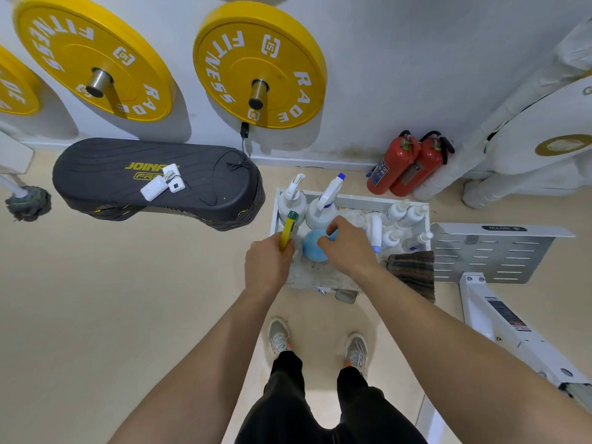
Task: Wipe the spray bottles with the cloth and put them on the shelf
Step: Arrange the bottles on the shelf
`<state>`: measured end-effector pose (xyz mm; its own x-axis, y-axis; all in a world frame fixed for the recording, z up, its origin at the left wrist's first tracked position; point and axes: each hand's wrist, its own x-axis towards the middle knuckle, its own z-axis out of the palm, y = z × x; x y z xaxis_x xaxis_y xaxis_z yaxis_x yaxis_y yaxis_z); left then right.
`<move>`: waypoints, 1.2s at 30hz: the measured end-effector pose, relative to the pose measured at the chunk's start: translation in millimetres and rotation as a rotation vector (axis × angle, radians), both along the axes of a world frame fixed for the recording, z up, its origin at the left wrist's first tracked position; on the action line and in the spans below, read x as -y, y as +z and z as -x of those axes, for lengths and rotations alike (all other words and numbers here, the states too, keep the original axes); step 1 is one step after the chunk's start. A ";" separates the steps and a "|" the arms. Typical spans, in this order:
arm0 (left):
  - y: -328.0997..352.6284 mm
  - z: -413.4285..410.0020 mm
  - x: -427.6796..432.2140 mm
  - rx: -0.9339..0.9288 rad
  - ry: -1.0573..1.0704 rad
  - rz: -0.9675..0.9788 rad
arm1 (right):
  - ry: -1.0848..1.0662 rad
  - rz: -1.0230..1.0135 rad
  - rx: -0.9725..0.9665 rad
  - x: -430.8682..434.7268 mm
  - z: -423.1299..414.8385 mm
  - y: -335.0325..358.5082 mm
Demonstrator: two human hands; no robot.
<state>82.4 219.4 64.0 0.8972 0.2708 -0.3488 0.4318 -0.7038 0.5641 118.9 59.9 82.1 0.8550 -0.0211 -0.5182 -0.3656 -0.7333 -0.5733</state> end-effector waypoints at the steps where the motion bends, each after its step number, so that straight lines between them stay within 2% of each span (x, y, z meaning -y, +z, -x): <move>1: 0.2 -0.9 1.5 0.005 0.013 0.004 | 0.066 0.033 -0.012 -2.0 -5.5 1.3; 5: 1.7 -4.4 9.7 0.008 0.021 -0.008 | 0.171 0.078 -0.039 -4.8 -17.0 -1.2; 8: 4.5 -8.2 11.6 0.018 0.012 -0.002 | 0.218 0.104 0.036 -5.1 -15.1 -8.0; 13: 2.3 -11.4 5.7 0.037 -0.011 0.021 | 0.158 0.057 0.139 -1.6 3.1 -25.1; 24: -3.2 -26.8 -4.7 0.083 -0.145 -0.050 | 0.220 0.055 0.071 -0.7 -3.4 -28.2; 36: -9.0 -28.6 0.9 -0.010 -0.065 -0.091 | 0.244 0.050 0.071 -2.5 -5.1 -29.1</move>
